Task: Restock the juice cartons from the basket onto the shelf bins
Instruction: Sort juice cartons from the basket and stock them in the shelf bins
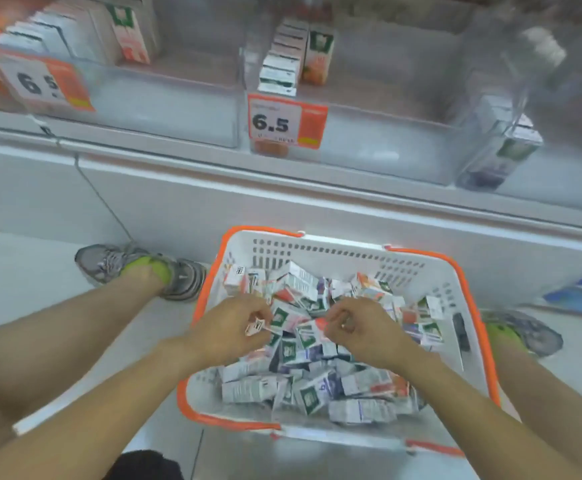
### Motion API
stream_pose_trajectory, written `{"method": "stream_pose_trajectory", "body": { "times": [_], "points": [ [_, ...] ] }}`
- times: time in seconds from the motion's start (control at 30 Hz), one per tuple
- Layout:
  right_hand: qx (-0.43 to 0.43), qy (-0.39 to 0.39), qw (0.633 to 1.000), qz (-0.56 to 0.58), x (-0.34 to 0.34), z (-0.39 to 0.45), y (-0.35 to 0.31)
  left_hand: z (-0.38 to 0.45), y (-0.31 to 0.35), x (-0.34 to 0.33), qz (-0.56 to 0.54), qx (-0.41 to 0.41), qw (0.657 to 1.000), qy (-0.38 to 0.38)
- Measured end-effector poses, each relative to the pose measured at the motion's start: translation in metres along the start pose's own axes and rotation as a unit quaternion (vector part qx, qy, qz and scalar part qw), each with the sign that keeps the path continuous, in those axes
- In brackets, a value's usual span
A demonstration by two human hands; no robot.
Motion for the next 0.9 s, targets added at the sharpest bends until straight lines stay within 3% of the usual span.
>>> {"method": "stream_pose_trajectory", "body": {
  "times": [0.13, 0.3, 0.5, 0.73, 0.9],
  "points": [
    [-0.048, -0.083, 0.989, -0.108, -0.026, 0.0, 0.047, 0.001, -0.014, -0.042, 0.058, 0.048, 0.995, -0.073],
    [-0.021, -0.042, 0.985, -0.167, -0.032, 0.025, 0.068, 0.002, -0.025, -0.075, 0.064, 0.094, 0.985, -0.129],
    [0.041, -0.014, 0.959, -0.28, -0.059, 0.045, 0.081, -0.001, -0.035, -0.088, 0.107, 0.087, 0.968, -0.208],
    [0.052, 0.042, 0.945, -0.319, -0.065, 0.051, 0.087, -0.004, -0.027, -0.092, 0.225, 0.053, 0.956, -0.183],
    [0.016, 0.074, 0.972, -0.223, -0.043, 0.045, 0.081, -0.003, -0.027, -0.065, 0.116, 0.154, 0.973, -0.127]
  ]
}}
Point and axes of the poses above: each hand's wrist, its own z-axis towards the middle knuckle, its own x-axis out of the back of the hand, y = z × x, the point moved 5 cm from there along z, towards the middle knuckle, and after that the axes turned 1 degree about -y, right-handed, at the moved point
